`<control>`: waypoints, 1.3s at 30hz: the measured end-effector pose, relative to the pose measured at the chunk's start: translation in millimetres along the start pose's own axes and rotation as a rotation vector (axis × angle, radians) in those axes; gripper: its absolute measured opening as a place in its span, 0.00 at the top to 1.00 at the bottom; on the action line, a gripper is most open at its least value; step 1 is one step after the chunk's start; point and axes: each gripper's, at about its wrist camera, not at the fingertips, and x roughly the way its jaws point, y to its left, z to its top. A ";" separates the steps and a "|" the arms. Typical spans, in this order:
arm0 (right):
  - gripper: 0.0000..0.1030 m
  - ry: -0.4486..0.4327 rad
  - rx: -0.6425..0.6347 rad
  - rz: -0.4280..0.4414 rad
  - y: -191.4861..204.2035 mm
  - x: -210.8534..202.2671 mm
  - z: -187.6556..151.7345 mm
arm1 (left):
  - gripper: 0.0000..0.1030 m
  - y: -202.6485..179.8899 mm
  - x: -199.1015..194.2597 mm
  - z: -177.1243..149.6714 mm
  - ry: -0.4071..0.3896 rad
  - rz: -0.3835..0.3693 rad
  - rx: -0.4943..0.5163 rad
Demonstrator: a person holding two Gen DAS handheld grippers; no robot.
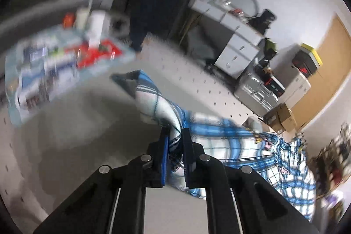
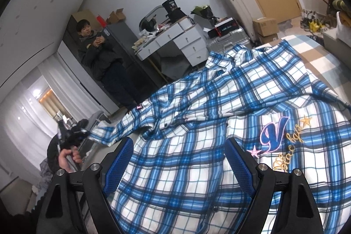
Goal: Fold large clothes
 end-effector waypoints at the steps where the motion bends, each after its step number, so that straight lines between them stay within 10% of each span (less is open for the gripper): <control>1: 0.17 0.000 0.000 0.000 -0.9 0.0 -0.4 | 0.95 8.9 8.4 -0.5 0.022 -0.024 -0.040; 7: 0.17 0.003 0.015 -0.015 -7.1 0.7 -0.8 | 0.59 17.1 28.3 0.2 0.078 0.052 -0.106; 11: 0.17 0.012 0.030 -0.016 -10.2 3.7 -2.9 | 0.66 11.8 28.8 -3.7 0.058 0.096 -0.085; 12: 0.17 0.013 0.032 -0.016 -10.5 4.1 -3.4 | 0.91 8.6 26.8 -4.1 0.050 0.116 -0.071; 19: 0.17 0.007 0.033 -0.020 -15.6 2.2 -2.2 | 0.95 -34.2 -8.2 14.3 -0.073 0.144 0.061; 30: 0.17 -0.028 0.114 -0.007 -53.2 -15.8 -4.0 | 0.95 -314.4 -151.4 8.7 -0.273 -0.356 0.522; 39: 0.16 -0.101 0.215 -0.067 -104.6 -60.0 -4.1 | 0.95 -512.9 -97.3 -146.5 0.048 -0.612 0.841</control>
